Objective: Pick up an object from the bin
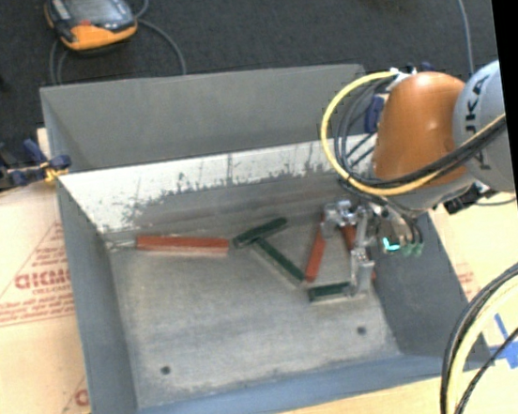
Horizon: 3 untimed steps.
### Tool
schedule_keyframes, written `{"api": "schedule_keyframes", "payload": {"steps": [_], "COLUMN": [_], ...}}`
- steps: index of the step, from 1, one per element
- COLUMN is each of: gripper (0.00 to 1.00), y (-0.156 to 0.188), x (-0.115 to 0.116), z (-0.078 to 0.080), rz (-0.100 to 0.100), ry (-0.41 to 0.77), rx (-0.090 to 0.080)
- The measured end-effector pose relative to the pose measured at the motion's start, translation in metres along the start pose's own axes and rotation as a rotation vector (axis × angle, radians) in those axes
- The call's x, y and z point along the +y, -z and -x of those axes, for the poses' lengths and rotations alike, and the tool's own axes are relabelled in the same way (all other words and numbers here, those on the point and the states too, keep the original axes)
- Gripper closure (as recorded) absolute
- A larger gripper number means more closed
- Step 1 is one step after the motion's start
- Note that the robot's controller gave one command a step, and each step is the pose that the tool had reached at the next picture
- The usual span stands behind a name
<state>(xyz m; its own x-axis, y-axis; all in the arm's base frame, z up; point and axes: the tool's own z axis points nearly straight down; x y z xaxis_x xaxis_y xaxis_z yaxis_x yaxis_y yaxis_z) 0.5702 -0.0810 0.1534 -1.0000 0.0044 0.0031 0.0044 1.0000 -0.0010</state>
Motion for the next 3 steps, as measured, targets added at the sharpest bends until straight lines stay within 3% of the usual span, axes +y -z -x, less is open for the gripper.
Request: {"api": "schedule_keyframes", "payload": {"steps": [1, 2, 3], "gripper": [0.0, 0.0, 0.0], "y": [0.004, -0.042, -0.052], "x": [0.0, -0.013, -0.018], "z": [0.002, -0.012, -0.021], "rz": [-0.001, 0.002, 0.002], "ry": [0.002, -0.104, -0.144], "rx": [-0.008, -0.01, -0.003]}}
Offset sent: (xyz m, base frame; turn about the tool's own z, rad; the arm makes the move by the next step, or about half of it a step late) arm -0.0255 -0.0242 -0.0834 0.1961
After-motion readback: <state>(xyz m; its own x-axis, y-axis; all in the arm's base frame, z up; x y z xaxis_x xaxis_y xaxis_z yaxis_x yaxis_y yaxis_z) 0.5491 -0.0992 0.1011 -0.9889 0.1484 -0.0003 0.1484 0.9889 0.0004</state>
